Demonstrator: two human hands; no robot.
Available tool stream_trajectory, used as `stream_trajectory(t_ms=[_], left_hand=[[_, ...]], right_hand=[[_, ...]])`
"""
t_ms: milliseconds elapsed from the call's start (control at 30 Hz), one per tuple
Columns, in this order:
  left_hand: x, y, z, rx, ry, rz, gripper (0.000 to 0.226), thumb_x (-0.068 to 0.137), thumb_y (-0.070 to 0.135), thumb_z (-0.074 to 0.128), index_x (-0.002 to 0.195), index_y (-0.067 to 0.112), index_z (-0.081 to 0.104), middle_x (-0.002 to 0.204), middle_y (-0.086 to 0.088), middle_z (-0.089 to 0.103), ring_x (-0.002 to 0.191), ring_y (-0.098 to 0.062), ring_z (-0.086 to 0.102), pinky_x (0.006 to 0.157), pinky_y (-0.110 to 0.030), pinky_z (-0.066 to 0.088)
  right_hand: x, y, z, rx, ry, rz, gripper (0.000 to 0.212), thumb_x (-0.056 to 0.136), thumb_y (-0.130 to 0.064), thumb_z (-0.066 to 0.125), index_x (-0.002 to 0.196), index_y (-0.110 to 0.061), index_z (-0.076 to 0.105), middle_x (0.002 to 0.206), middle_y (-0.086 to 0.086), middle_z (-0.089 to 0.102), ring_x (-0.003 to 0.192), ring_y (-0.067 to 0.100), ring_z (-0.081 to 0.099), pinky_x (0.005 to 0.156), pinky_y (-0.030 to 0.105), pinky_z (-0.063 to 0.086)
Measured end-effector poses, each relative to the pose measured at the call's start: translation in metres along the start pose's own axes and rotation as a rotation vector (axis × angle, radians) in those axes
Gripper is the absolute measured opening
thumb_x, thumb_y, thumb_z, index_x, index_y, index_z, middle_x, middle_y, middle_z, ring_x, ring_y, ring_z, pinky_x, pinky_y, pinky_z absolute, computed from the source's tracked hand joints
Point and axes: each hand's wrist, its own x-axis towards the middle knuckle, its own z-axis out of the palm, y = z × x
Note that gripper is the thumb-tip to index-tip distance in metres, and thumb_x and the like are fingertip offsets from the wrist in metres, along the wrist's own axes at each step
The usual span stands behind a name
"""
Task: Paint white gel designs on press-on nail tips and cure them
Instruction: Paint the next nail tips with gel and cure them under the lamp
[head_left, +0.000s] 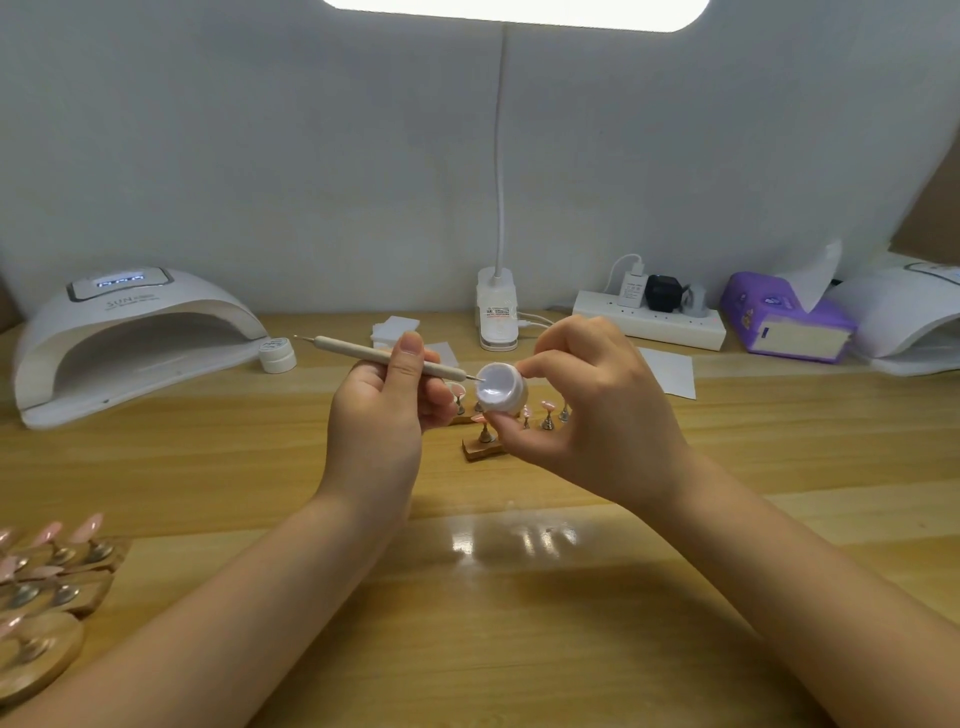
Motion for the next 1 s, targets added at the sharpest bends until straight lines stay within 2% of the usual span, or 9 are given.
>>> stream_trajectory(t_ms=[200,400,633,833,1000], left_hand=[[0.002,0.003,0.0,-0.055,0.025,-0.032,0.028,0.101,0.028,0.046,0.087,0.008,0.061,0.055,0.004,0.061,0.054,-0.007,0.061,0.056,-0.024,0.053],[0.0,0.007,0.0,-0.11,-0.044,0.015,0.023,0.099,0.014,0.042,0.086,0.007,0.06,0.059,-0.001,0.064,0.057,-0.012,0.062,0.059,-0.026,0.054],[0.0,0.006,0.0,-0.103,-0.079,0.041,0.019,0.079,0.02,0.048,0.082,0.009,0.064,0.065,-0.007,0.065,0.064,-0.016,0.063,0.06,-0.025,0.054],[0.001,0.007,-0.004,-0.135,-0.024,0.099,0.019,0.082,0.021,0.049,0.084,0.01,0.064,0.069,-0.005,0.067,0.068,-0.016,0.065,0.066,-0.027,0.054],[-0.001,0.008,-0.004,-0.074,-0.016,0.116,0.021,0.099,0.016,0.045,0.095,0.01,0.065,0.075,-0.004,0.07,0.075,-0.016,0.068,0.072,-0.027,0.055]], right_hand=[[0.0,0.003,-0.002,0.057,0.004,0.067,0.036,0.074,-0.038,0.08,0.085,-0.005,0.072,0.087,0.009,0.062,0.083,0.025,0.054,0.07,0.041,0.047],[0.001,0.001,-0.002,0.082,0.008,0.092,0.036,0.074,-0.039,0.079,0.085,-0.005,0.072,0.086,0.008,0.061,0.082,0.025,0.054,0.068,0.041,0.047],[0.002,-0.002,-0.004,0.106,-0.006,0.125,0.038,0.075,-0.042,0.078,0.085,-0.005,0.073,0.085,0.006,0.06,0.082,0.024,0.054,0.068,0.039,0.047],[0.003,0.01,-0.003,0.12,-0.002,0.219,0.04,0.075,-0.044,0.076,0.087,-0.007,0.072,0.088,0.004,0.061,0.085,0.018,0.053,0.073,0.03,0.043],[0.002,0.04,0.001,0.051,0.024,0.343,0.041,0.078,-0.049,0.071,0.087,-0.01,0.069,0.085,-0.003,0.054,0.082,0.013,0.048,0.069,0.025,0.034]])
